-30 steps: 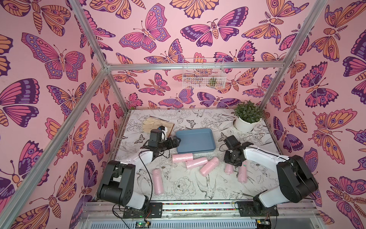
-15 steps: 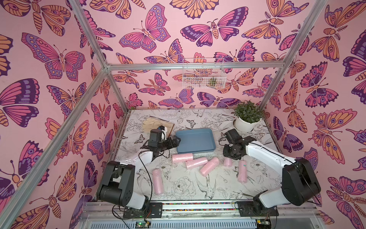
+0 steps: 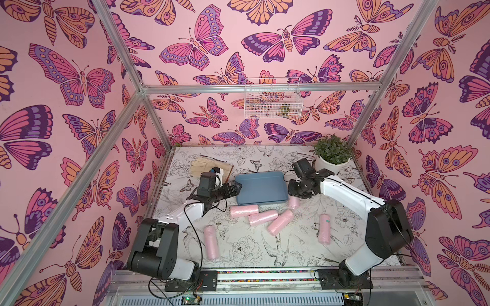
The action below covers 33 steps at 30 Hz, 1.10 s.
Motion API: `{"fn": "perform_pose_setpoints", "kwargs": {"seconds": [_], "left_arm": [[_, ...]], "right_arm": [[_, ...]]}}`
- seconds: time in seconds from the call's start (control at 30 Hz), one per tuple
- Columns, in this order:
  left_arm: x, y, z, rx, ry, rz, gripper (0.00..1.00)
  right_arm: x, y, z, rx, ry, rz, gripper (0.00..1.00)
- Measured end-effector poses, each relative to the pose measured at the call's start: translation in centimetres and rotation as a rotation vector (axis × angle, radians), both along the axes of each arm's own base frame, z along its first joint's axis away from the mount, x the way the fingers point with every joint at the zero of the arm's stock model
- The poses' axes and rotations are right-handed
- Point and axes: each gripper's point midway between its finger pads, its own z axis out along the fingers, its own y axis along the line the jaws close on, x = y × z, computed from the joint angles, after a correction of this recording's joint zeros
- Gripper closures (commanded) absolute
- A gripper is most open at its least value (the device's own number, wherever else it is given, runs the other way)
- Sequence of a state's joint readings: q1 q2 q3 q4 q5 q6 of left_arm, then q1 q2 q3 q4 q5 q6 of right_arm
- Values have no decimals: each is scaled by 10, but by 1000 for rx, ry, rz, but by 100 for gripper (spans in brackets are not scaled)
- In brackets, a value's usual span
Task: Put the roll of trash bags into the storage box
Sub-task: Pick up the roll of trash bags from the center of the board, then place the roll of trash bags in the storage box.
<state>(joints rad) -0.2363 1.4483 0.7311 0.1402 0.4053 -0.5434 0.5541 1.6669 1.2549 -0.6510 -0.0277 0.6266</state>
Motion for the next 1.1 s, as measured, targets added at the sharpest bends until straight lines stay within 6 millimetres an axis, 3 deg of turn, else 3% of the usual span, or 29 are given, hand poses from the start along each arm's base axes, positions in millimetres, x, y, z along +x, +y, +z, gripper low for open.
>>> {"fn": "perform_pose_setpoints", "kwargs": {"seconds": [0.4, 0.93, 1.1], "left_arm": [[-4, -2, 1, -7, 6, -18, 0], [-7, 1, 5, 33, 12, -30, 0], [-8, 3, 2, 43, 25, -21, 0]], "right_arm": [[20, 54, -10, 45, 14, 102, 83], [61, 117, -10, 149, 3, 178, 84], [71, 145, -13, 191, 6, 216, 84]]}}
